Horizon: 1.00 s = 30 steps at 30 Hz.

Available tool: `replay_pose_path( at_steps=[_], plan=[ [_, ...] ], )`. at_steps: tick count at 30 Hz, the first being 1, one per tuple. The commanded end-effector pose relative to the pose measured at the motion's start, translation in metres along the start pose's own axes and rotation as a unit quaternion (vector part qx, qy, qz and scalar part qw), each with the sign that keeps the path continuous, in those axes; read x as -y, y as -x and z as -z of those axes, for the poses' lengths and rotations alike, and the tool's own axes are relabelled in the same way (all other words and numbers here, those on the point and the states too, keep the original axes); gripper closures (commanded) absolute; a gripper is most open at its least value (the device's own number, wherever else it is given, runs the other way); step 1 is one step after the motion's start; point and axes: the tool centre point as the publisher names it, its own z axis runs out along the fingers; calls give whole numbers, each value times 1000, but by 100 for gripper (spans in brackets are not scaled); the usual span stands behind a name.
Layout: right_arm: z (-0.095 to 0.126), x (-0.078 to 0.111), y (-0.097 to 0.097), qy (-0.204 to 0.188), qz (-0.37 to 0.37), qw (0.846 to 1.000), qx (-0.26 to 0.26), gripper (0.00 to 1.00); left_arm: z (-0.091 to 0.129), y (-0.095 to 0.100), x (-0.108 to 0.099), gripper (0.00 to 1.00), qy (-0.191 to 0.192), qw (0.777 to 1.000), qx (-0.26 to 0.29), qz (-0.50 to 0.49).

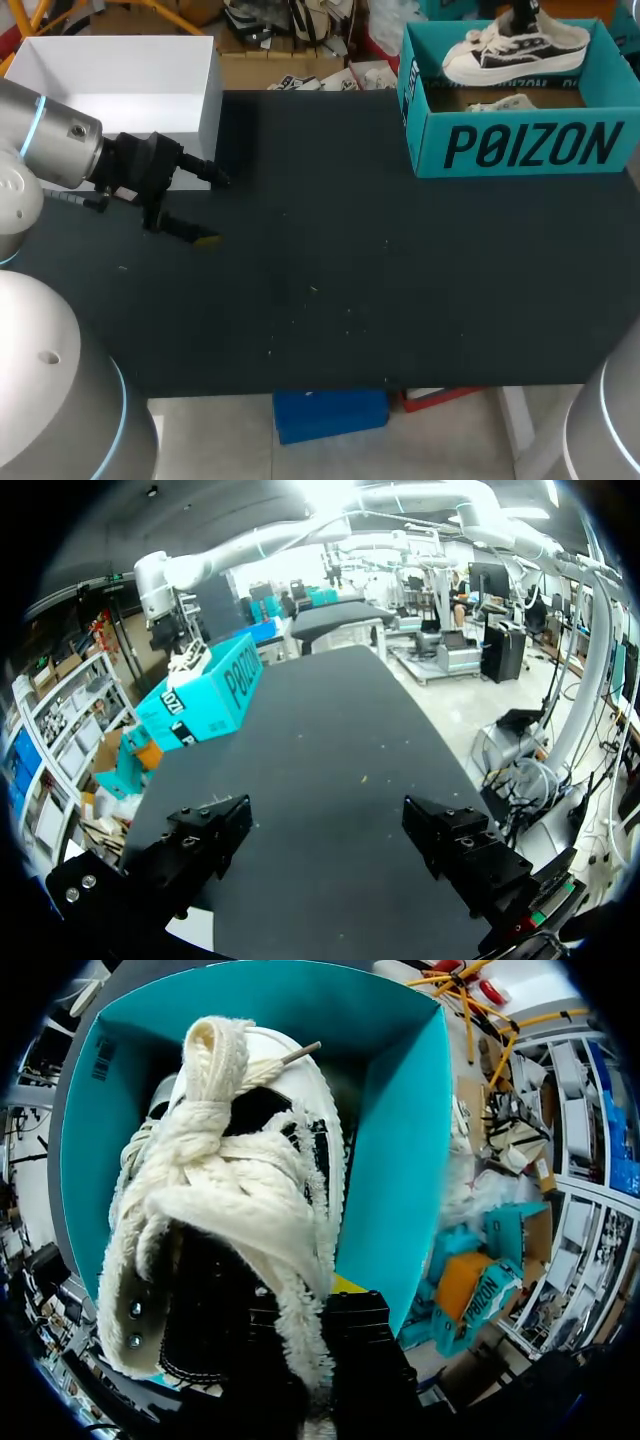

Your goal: Take the shoe out of the shoebox, open the shoe tongue, remove and reinsert the insole, then place the shoe into the shoebox

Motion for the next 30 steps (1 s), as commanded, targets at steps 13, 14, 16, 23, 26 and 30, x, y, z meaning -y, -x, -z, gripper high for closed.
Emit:
replay_pose_path(
  at_steps=[13,14,16,23,26,30],
  plan=[
    [-36,-17,9,14,-11,1000,-23,100,-1,-1,0,0,1,1000,2,-1],
    [-36,-18,9,14,-10,1000,-24,100,-1,-1,0,0,1,1000,2,-1],
    [-41,-22,9,16,-9,999,-26,100,-1,-1,0,0,1,1000,2,-1],
    [-52,-30,7,7,-1,1000,-26,100,-1,-1,0,0,1,1000,2,-1],
    [-59,-31,6,7,-4,1000,-26,100,-1,-1,0,0,1,1000,2,-1],
    [-63,-33,5,6,-6,1000,-27,100,-1,-1,0,0,1,1000,2,-1]
  ],
)
